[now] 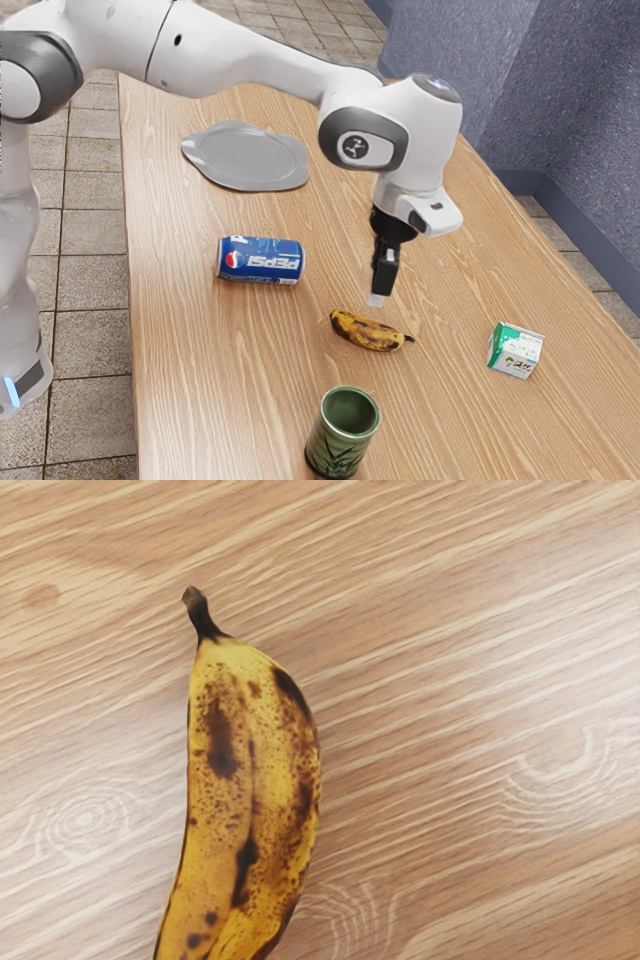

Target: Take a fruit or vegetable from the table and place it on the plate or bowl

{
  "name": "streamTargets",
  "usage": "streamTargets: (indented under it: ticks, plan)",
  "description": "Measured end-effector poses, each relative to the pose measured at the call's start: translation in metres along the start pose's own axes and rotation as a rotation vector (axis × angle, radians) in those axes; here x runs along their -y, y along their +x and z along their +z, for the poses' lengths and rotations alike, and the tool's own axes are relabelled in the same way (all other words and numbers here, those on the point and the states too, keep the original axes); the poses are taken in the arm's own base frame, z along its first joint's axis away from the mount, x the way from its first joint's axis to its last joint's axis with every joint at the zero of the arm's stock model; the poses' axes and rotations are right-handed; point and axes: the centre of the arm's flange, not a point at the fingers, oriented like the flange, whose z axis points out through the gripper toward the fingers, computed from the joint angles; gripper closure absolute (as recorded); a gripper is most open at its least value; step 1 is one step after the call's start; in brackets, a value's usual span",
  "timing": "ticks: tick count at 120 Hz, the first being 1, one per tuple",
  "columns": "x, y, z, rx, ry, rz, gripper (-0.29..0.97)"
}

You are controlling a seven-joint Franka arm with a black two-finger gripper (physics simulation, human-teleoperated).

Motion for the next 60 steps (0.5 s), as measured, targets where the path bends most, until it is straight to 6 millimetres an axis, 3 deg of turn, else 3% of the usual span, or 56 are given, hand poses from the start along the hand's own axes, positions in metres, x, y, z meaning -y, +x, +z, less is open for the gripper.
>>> streamTargets:
  ticks: [11,26,36,60]
  plan:
    - [0.011,0.005,0.006,-0.016,-0.002,0.006,0.0]
    - [0.066,0.0,0.007,-0.036,0.003,-0.061,0.0]
    - [0.098,-0.015,0.017,-0.032,0.01,-0.106,0.0]
    - [0.141,-0.034,0.013,-0.065,0.028,-0.159,0.0]
